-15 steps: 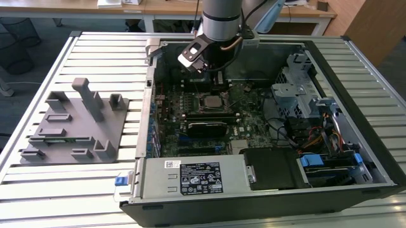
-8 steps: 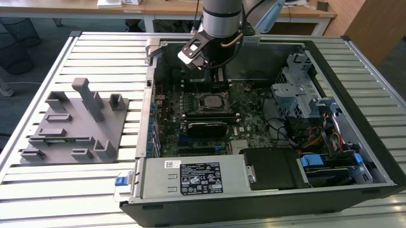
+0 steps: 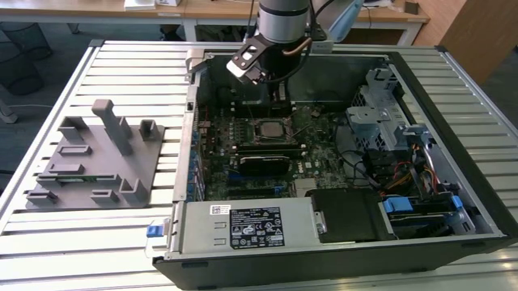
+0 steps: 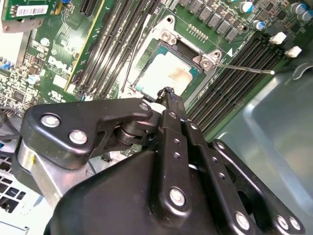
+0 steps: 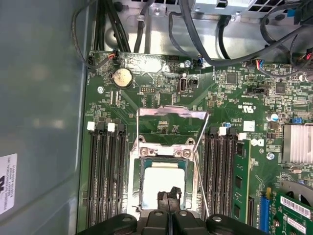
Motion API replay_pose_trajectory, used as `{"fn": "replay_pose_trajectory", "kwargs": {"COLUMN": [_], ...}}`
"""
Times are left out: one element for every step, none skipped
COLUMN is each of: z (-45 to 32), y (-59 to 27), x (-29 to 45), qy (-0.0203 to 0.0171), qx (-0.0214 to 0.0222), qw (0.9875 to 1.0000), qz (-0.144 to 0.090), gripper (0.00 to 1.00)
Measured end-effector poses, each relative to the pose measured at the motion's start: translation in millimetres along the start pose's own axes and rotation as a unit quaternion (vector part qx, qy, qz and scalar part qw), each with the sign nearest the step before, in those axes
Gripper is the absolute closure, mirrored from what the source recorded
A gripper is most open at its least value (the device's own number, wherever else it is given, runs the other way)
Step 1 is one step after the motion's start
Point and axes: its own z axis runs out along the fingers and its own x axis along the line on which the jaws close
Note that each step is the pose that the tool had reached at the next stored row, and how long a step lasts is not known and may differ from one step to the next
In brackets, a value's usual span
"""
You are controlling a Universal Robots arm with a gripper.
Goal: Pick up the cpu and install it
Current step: 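Close the cpu cover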
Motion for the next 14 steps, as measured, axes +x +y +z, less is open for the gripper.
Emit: {"fn": "replay_pose_trajectory", "kwargs": {"z": [-1.4, -4.6, -6.4, -8.1, -9.8, -14.5, -16.7, -18.7, -20.5, -22.3, -23.5, -23.5, -23.5, -23.5], "y": [0.0, 0.1, 0.2, 0.2, 0.3, 0.4, 0.4, 0.5, 0.6, 0.6, 0.6, 0.7, 1.2, 3.2], "x": [0.0, 0.0, 0.0, 0.0, 0.0, -0.1, -0.2, -0.2, -0.2, -0.3, -0.4, -0.3, -0.3, -0.4], "qy": [0.0, 0.0, 0.0, 0.0, 0.0, 0.0, 0.0, 0.0, 0.0, 0.0, 0.0, 0.0001, 0.0001, 0.0], "qx": [0.0, 0.0, 0.0, 0.0, 0.0, 0.0, 0.0, 0.0, 0.0, 0.0, 0.0, 0.0, 0.0, 0.0], "qw": [1.0, 1.0, 1.0, 1.0, 1.0, 1.0, 1.0, 1.0, 1.0, 1.0, 1.0, 1.0, 1.0, 1.0], "qz": [0.0, 0.0, 0.0, 0.0, 0.0, 0.0, 0.0, 0.0, 0.0, 0.0, 0.0, 0.0, 0.0, 0.0], "gripper": [0.89, 0.89, 0.89, 0.89, 0.89, 0.89, 0.89, 0.89, 0.89, 0.89, 0.89, 0.89, 0.89, 0.89]}}
